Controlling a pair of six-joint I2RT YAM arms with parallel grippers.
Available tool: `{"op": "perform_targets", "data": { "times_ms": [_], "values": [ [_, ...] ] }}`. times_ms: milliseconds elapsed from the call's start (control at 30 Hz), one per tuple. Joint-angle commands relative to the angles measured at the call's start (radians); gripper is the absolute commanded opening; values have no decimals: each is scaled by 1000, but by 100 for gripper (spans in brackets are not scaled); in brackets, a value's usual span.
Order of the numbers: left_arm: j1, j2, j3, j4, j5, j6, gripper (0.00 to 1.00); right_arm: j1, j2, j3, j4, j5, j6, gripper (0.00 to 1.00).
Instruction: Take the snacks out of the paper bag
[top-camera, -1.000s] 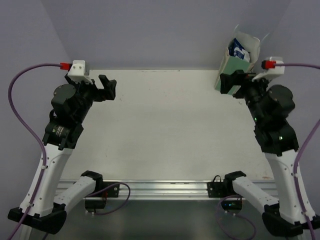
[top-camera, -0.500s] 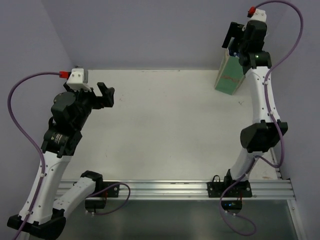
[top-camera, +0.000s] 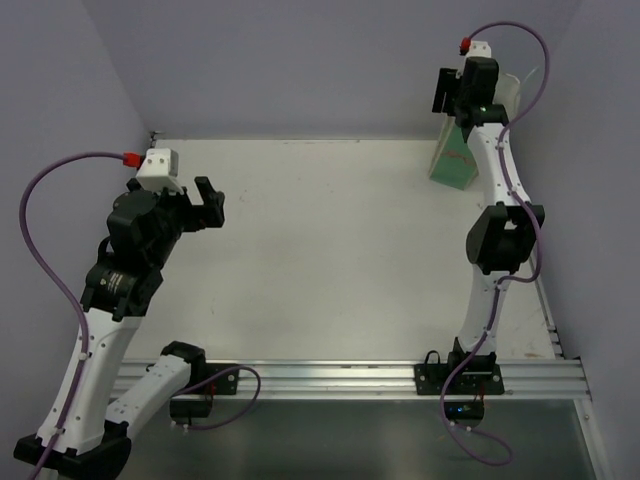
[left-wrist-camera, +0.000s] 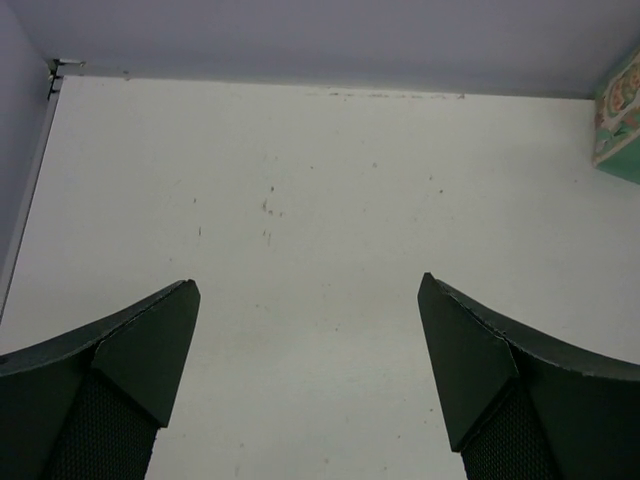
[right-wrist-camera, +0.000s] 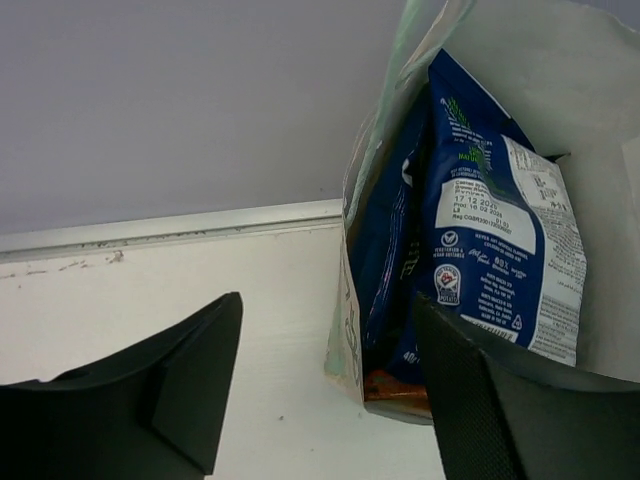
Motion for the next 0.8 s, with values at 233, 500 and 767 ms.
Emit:
{"op": "perform_targets", "data": {
  "times_ms": [233,500,767],
  "values": [
    [-6,-17,25,-115,-68,9,99,-5,53,23,168,-45,-97,44],
    [-6,-11,35,-124,-67,15,99,-3,53,3,136,-99,-104,17],
    [-6,-3,52,-92,-45,20,98,86,-160,-211,108,-125,-198,0]
  ]
}}
